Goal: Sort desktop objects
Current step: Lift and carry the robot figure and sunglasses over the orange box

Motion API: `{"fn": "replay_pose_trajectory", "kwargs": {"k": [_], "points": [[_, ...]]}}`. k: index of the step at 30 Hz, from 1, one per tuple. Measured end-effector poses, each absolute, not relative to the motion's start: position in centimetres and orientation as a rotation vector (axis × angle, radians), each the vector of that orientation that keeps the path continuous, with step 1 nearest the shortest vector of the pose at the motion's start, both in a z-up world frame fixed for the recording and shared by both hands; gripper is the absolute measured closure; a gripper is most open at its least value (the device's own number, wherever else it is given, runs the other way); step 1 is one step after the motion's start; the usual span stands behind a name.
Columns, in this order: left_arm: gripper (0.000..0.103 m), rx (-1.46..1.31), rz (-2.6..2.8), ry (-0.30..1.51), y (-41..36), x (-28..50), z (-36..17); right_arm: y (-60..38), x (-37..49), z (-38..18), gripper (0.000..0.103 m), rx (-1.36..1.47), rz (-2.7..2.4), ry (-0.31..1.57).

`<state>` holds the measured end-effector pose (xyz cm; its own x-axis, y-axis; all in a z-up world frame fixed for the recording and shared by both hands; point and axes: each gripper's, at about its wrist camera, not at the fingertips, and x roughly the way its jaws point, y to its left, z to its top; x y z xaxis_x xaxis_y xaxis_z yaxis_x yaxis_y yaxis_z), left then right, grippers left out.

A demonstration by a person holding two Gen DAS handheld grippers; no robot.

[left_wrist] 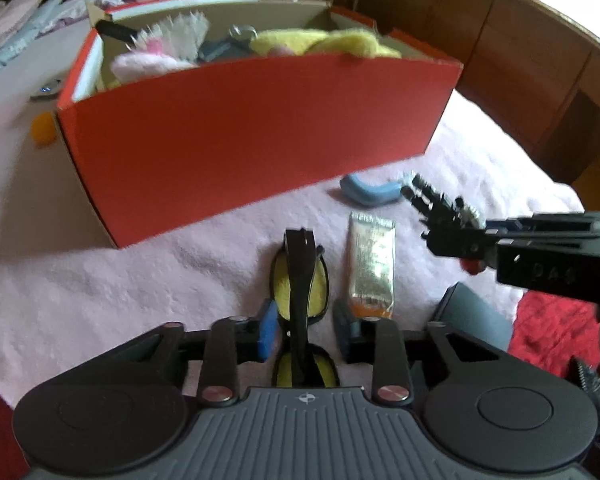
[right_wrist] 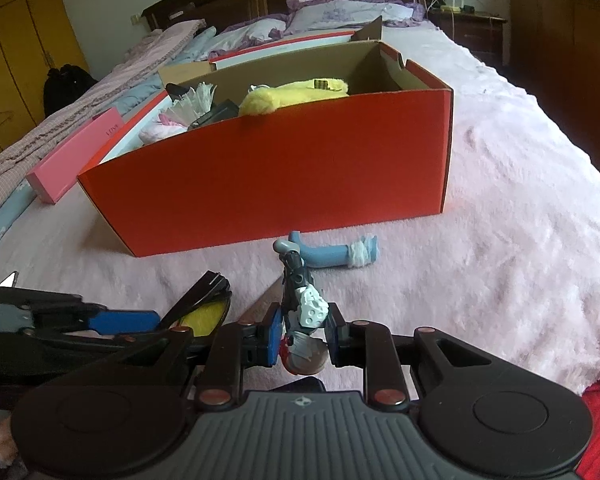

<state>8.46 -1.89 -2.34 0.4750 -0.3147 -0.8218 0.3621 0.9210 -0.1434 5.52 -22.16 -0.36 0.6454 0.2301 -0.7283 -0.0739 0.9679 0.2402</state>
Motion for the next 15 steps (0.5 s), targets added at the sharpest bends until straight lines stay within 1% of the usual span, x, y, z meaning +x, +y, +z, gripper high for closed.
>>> {"fn": "replay_pose_trajectory", "kwargs": {"k": [1,15], "points": [[0.092,0.045,-0.410,1.006,-1.8,8.5,-2.6,-22.2,5.5,-0.4,0.079,0.197,0.175,0.855],[0.092,0.037,-0.402,0.934,-1.0,7.9,-0.2,-22.2,5.4,-0.1,0.079,0.200,0.180,0.847]]}}
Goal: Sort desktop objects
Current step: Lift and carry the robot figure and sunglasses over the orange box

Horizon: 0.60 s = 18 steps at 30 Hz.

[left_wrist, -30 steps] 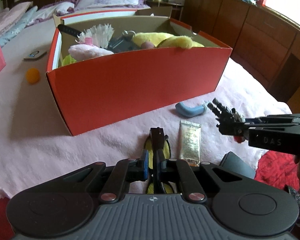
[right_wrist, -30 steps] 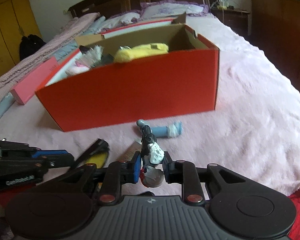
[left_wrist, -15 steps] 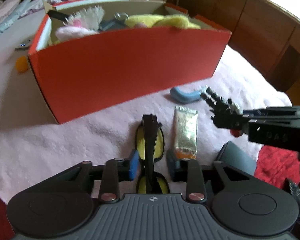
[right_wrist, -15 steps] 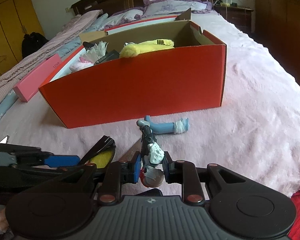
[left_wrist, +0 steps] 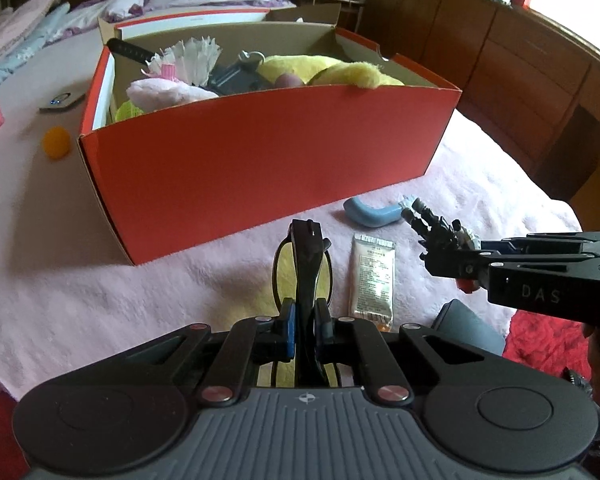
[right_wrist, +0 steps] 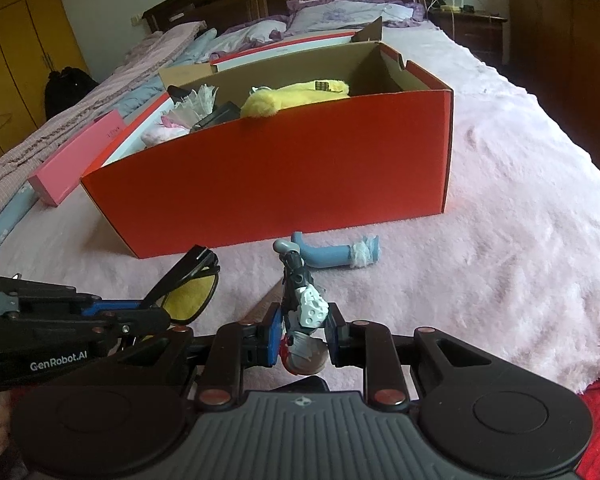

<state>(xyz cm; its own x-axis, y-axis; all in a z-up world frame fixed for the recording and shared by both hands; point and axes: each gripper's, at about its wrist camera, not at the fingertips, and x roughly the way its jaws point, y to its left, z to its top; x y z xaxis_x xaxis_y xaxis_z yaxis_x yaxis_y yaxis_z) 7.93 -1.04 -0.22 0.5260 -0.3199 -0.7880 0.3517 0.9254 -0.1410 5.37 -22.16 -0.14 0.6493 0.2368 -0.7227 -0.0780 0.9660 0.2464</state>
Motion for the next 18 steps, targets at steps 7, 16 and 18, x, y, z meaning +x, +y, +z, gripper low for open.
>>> {"fn": "replay_pose_trajectory", "kwargs": {"k": [7,16,18], "points": [[0.092,0.026,-0.391,0.931,-0.9,8.1,0.7,-22.0,5.2,0.8,0.079,0.196,0.196,0.826],[0.091,0.002,-0.380,0.896,-0.3,8.2,2.5,-21.4,4.9,3.2,0.079,0.177,0.236,0.777],[0.091,-0.001,-0.380,0.885,-0.3,8.1,2.9,-21.2,4.9,3.7,0.079,0.173,0.244,0.767]]}}
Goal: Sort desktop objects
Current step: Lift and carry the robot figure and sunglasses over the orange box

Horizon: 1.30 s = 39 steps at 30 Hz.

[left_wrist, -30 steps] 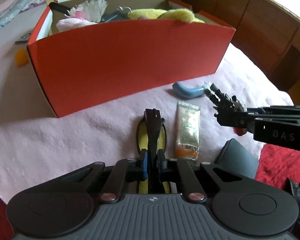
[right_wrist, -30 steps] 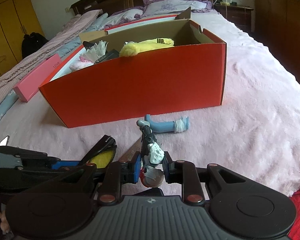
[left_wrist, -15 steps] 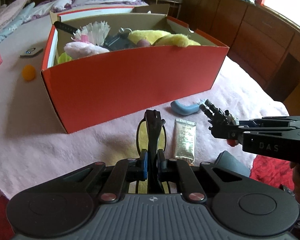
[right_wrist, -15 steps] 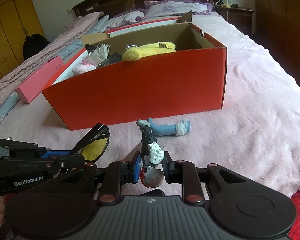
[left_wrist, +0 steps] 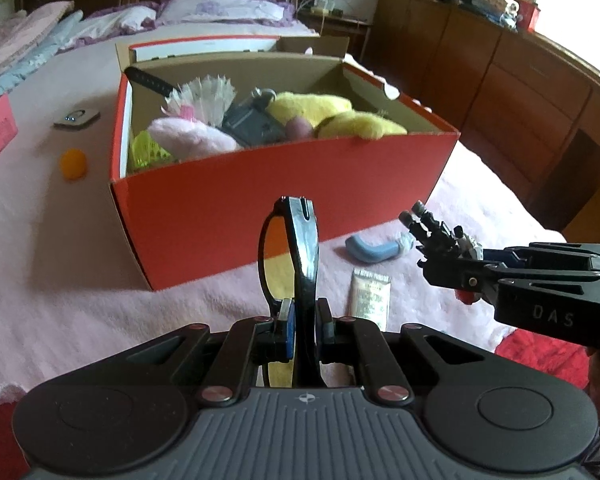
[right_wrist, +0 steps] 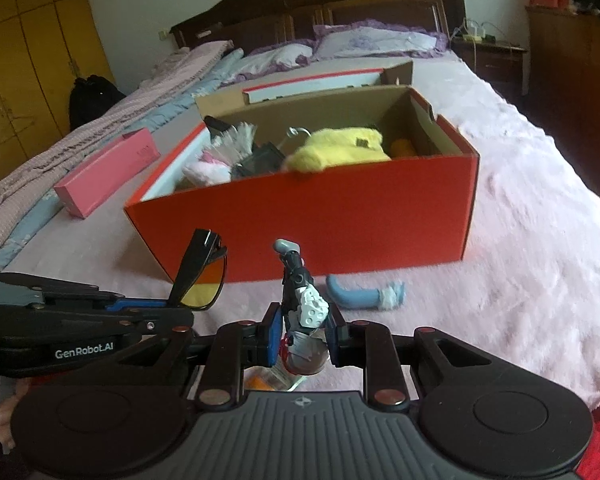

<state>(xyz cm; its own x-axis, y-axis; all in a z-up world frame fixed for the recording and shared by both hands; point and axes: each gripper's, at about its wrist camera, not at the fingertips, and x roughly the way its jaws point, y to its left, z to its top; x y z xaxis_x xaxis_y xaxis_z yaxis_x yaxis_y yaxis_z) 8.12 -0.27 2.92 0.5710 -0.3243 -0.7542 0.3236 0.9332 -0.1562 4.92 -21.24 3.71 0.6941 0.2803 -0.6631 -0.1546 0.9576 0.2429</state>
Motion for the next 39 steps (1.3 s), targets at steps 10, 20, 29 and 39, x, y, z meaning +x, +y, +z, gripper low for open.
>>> {"fn": "replay_pose_trajectory", "kwargs": {"k": [10,20,29,39], "points": [[0.091,-0.015,-0.391,0.842,-0.2,7.9,4.7,-20.7,4.8,6.1,0.079,0.164,0.271,0.724],[0.091,-0.025,-0.384,0.796,0.2,8.1,6.4,-20.4,5.1,7.3,0.079,0.154,0.288,0.700],[0.091,-0.004,-0.377,0.703,0.5,10.2,9.6,-20.3,7.1,10.2,0.079,0.157,0.317,0.631],[0.091,0.048,-0.355,0.618,-0.3,15.9,12.7,-19.5,14.3,13.1,0.079,0.141,0.314,0.585]]}}
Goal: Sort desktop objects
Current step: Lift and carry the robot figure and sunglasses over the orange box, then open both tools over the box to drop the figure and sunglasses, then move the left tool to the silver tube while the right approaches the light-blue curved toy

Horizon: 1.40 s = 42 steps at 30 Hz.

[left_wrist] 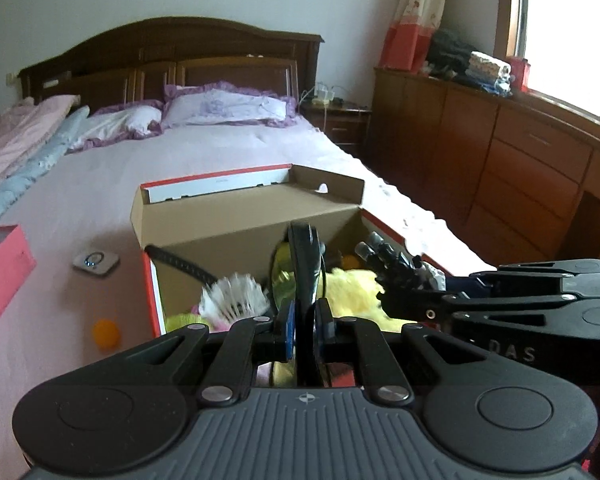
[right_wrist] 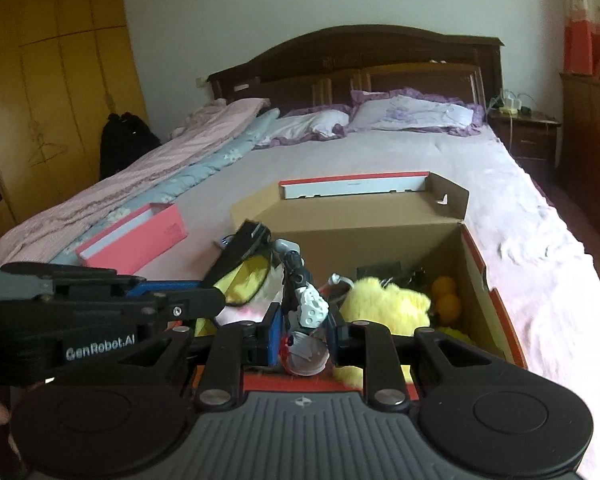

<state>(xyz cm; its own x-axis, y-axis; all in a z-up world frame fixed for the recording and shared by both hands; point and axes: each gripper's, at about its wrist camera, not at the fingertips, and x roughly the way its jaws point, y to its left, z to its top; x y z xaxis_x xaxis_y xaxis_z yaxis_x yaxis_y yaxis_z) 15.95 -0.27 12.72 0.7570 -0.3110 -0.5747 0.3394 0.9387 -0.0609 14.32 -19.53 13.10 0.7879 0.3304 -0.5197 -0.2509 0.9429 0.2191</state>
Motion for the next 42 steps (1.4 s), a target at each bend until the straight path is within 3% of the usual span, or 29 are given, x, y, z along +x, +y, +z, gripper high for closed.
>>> {"fn": "replay_pose_trajectory", "kwargs": {"k": [3,5,7,10,16,21,28,38,42], "points": [[0.072,0.033,-0.342,0.634,-0.5,17.8,12.6,-19.6,16.7,13.0,0.078,0.142,0.288,0.594],[0.053,0.022,-0.332,0.646,-0.5,18.5,12.4,-19.6,17.9,12.7,0.075,0.143,0.274,0.599],[0.052,0.016,-0.327,0.650,-0.4,18.7,12.2,-19.8,18.5,12.6,0.075,0.151,0.263,0.600],[0.042,0.009,-0.325,0.652,-0.2,18.1,11.6,-20.2,18.4,12.3,0.071,0.165,0.257,0.595],[0.033,0.010,-0.333,0.638,0.1,15.4,10.9,-21.7,16.3,10.9,0.070,0.207,0.241,0.604],[0.032,0.001,-0.366,0.658,-0.4,12.5,10.0,-23.0,13.4,8.7,0.065,0.240,0.217,0.648],[0.025,0.001,-0.444,0.772,-1.9,9.5,6.7,-23.9,10.7,4.3,0.062,0.234,0.193,0.775],[0.025,0.026,-0.490,0.962,-2.9,8.1,1.2,-24.1,11.3,0.3,0.045,0.131,0.247,0.857],[0.025,0.030,-0.502,0.978,-3.1,8.5,0.4,-23.7,12.7,-1.2,0.045,0.050,0.291,0.892]]}}
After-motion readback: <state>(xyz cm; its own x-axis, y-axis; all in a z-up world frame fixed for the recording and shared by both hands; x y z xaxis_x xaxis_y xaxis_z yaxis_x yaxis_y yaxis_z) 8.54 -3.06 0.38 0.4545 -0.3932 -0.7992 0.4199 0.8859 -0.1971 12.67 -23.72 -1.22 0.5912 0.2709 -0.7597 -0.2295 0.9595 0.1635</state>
